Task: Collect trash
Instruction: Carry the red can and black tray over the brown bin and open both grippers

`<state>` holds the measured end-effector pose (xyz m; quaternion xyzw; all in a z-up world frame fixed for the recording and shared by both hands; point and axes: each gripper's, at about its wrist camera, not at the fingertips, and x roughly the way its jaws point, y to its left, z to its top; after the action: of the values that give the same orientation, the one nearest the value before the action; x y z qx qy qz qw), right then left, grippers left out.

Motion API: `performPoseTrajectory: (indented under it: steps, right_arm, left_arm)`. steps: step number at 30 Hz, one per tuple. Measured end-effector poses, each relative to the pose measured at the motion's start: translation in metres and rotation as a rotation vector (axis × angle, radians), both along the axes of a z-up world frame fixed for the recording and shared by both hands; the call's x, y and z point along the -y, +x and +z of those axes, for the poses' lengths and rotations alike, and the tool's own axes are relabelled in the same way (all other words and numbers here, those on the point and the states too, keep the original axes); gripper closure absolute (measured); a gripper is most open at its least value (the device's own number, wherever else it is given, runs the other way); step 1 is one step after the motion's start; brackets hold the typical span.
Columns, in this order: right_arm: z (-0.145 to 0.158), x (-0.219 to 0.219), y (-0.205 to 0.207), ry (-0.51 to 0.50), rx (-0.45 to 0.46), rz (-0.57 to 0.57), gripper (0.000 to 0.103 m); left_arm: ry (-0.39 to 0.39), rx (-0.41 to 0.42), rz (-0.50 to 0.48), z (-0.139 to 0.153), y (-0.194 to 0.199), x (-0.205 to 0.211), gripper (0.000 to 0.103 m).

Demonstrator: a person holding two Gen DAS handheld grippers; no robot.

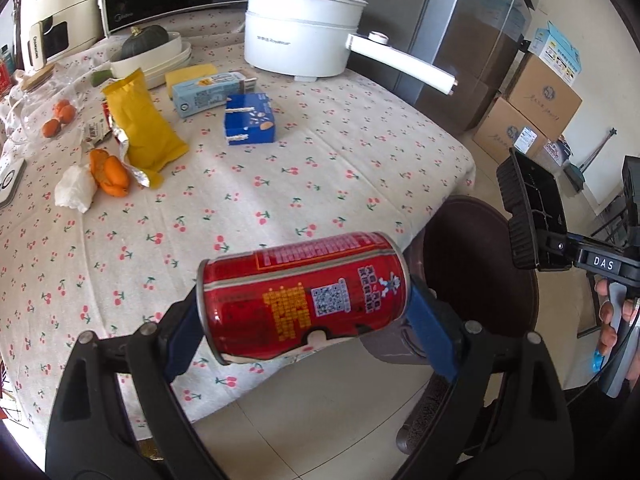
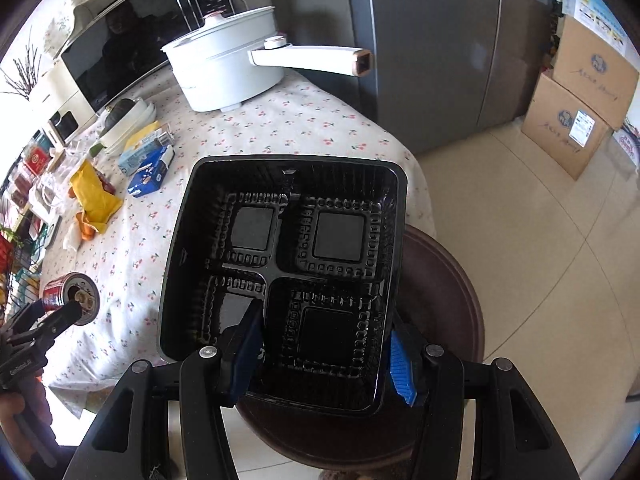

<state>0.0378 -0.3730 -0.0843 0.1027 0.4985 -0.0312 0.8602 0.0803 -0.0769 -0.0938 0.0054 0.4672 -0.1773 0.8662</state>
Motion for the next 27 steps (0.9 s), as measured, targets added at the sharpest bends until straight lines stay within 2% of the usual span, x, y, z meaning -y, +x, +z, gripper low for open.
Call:
performPoseTrajectory:
  steps: [5,13,20,27]
  right_arm:
    - [-0.007,0.016,-0.027,-0.013,-0.007,-0.035,0.046]
    - [-0.014,0.041,-0.049,-0.054,-0.022,-0.079,0.046]
    - [-0.020,0.063,-0.059,-0.063,-0.044,-0.124,0.046]
    - [-0.018,0.067,-0.060,-0.065,-0.038,-0.126,0.046]
  left_arm:
    - [0.002,0.004,-0.114,-0.007,-0.013,0.047,0.012]
    - [0.022,0.069,-0.306,-0.026,-0.025,0.118,0.012]
    - [-0.034,0.071,-0.367,-0.041,-0.018,0.131,0.011]
    - [-0.077,0.035,-0.407,-0.045,-0.017,0.136,0.011]
